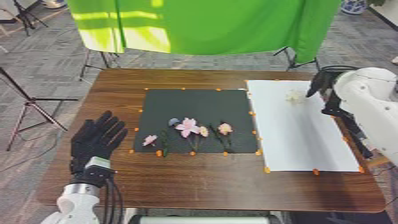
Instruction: Arrange flowers
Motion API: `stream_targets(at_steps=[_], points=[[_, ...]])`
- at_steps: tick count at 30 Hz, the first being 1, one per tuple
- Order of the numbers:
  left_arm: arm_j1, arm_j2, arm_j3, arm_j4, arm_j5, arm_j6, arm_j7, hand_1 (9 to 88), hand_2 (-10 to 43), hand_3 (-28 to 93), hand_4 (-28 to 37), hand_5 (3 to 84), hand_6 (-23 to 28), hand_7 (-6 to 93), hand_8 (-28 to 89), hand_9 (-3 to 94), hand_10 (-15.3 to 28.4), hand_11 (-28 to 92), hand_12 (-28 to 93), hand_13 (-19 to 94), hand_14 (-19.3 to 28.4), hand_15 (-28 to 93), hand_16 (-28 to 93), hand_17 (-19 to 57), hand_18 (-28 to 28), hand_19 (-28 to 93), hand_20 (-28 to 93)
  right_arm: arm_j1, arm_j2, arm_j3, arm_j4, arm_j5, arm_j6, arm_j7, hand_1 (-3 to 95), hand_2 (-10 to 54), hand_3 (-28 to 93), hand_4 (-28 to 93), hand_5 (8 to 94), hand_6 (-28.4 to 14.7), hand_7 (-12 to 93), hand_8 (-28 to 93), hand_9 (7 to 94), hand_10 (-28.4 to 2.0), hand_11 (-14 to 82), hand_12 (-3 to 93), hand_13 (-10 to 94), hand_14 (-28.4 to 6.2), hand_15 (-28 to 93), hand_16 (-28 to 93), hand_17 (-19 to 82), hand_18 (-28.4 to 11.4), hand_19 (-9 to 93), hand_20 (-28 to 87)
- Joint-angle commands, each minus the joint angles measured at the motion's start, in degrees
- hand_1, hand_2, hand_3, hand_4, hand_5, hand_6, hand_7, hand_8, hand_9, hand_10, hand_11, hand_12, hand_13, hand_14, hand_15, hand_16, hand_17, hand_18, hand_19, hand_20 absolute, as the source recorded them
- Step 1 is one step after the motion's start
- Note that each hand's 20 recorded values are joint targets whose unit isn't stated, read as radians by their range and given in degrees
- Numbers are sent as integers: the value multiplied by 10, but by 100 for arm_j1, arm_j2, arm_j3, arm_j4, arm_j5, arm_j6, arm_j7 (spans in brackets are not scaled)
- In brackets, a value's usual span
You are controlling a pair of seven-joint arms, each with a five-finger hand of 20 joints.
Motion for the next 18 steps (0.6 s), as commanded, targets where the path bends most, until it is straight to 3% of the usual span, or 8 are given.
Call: stream_targets(at_steps=[1,7,9,11,13,14,16,18], points=[[170,-27,-77,-88,-362,-36,55,300,113,734,-280,443,105,180,-90,396,159,320,131,281,177,478,-78,-63,163,388,118,-350,-101,-189,106,-41,565,-228,380,0,832,-280,328,-15,147,-116,300,-114,17,99,299,-118,60,182,175,-168,454,215],[179,-44,-75,-95,-395,5,72,300,114,733,-281,445,105,181,-91,399,162,323,131,285,177,481,-78,-63,163,389,120,-263,-203,-411,81,-217,975,-364,407,-25,839,-282,338,-11,166,-129,307,-108,25,95,331,-107,81,167,193,-163,474,208],[182,-57,-49,-120,-449,113,53,300,114,733,-281,447,106,181,-91,400,162,323,131,286,177,482,-78,-63,163,390,121,-226,-198,-574,102,-234,1385,-383,405,-29,843,-282,327,-19,167,-130,285,-120,23,95,330,-107,84,163,194,-162,476,204],[151,-71,-21,-261,-510,709,-105,302,122,731,-281,454,110,186,-90,406,167,331,133,291,181,490,-78,-62,164,392,122,-136,-268,-616,155,-298,1235,-353,399,-35,847,-283,300,-44,154,-126,273,-130,26,96,331,-111,86,160,197,-161,479,200],[190,-65,-22,-233,-516,565,-55,303,136,729,-282,460,112,192,-92,412,171,336,129,294,183,497,-84,-62,169,403,123,7,-346,-751,305,-393,1126,-476,395,-41,852,-283,275,-65,135,-121,265,-146,25,96,331,-116,86,158,198,-160,482,196],[206,-53,-24,-255,-550,593,-38,303,138,729,-282,461,112,193,-93,412,171,336,128,295,183,499,-85,-62,169,405,122,61,-377,-822,358,-393,1045,-478,397,-43,850,-283,270,-67,129,-117,262,-142,24,96,331,-116,86,157,200,-159,480,192],[162,-67,-26,-233,-487,624,-89,302,143,727,-282,462,113,195,-94,413,171,338,127,295,184,503,-86,-62,169,408,121,86,-431,-842,436,-435,937,-599,403,-47,848,-283,268,-69,125,-113,259,-138,24,95,326,-116,84,155,202,-157,479,187],[121,-69,-38,-252,-478,783,-181,303,147,725,-282,463,113,197,-94,413,173,341,128,295,185,506,-88,-62,170,410,120,43,-446,-804,442,-319,800,-759,408,-53,849,-283,268,-69,124,-112,252,-137,23,95,317,-114,81,153,204,-152,476,183]])
